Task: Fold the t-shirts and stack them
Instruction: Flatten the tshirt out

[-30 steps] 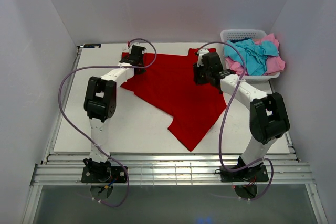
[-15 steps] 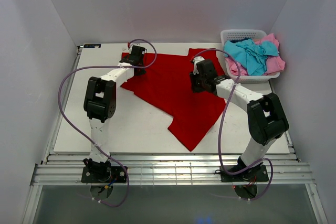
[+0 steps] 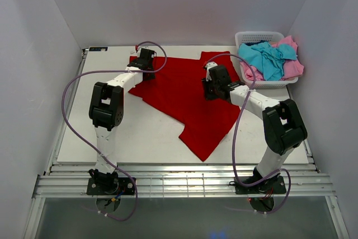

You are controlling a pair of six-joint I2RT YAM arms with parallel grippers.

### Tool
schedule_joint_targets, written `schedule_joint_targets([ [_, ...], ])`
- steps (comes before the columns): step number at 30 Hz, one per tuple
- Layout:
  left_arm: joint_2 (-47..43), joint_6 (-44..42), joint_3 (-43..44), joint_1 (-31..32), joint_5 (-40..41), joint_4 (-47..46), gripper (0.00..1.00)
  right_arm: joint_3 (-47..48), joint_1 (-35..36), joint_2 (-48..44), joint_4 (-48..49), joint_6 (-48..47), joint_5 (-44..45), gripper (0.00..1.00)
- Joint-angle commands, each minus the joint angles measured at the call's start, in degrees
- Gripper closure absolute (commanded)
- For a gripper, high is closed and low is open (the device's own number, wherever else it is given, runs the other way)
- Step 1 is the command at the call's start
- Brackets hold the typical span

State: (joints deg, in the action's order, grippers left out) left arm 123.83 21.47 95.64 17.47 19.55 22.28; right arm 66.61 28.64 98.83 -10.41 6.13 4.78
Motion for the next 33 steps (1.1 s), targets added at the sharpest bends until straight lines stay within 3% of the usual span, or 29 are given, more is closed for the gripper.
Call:
schedule_joint_targets([
  [1,-4.13,0.23,-0.01,-0.07,1.8,0.13,0.53,-0.6,0.45,0.31,1.54,0.99,0.85,0.66],
  [5,-2.9,0.5,0.34,0.01,2.51,0.57,0.57,-1.48,0.45,0.14,1.8,1.08,0.76,0.66],
  [13,-2.36,0.76,-0.18,0.02,4.88,1.1,1.0,-2.62,0.45,0.23,2.68,1.16,0.94,0.67],
  [17,-5.69,1.99,-3.08,-0.07,6.46,1.27,1.0,-2.89,0.45,0.4,2.86,1.34,0.76,0.67],
  [24,-20.64,5.24,-18.28,-0.07,9.01,-3.46,1.0,-3.15,0.45,0.67,3.56,1.6,0.06,0.68],
  [32,-21.26,6.13,-20.67,-0.07,7.35,-4.35,1.0,-4.2,0.62,-0.04,4.0,2.04,-0.47,0.68],
  [33,-20.57,5.95,-20.14,-0.07,6.39,-5.05,0.89,-4.21,0.71,-0.3,4.0,2.04,-0.47,0.68],
])
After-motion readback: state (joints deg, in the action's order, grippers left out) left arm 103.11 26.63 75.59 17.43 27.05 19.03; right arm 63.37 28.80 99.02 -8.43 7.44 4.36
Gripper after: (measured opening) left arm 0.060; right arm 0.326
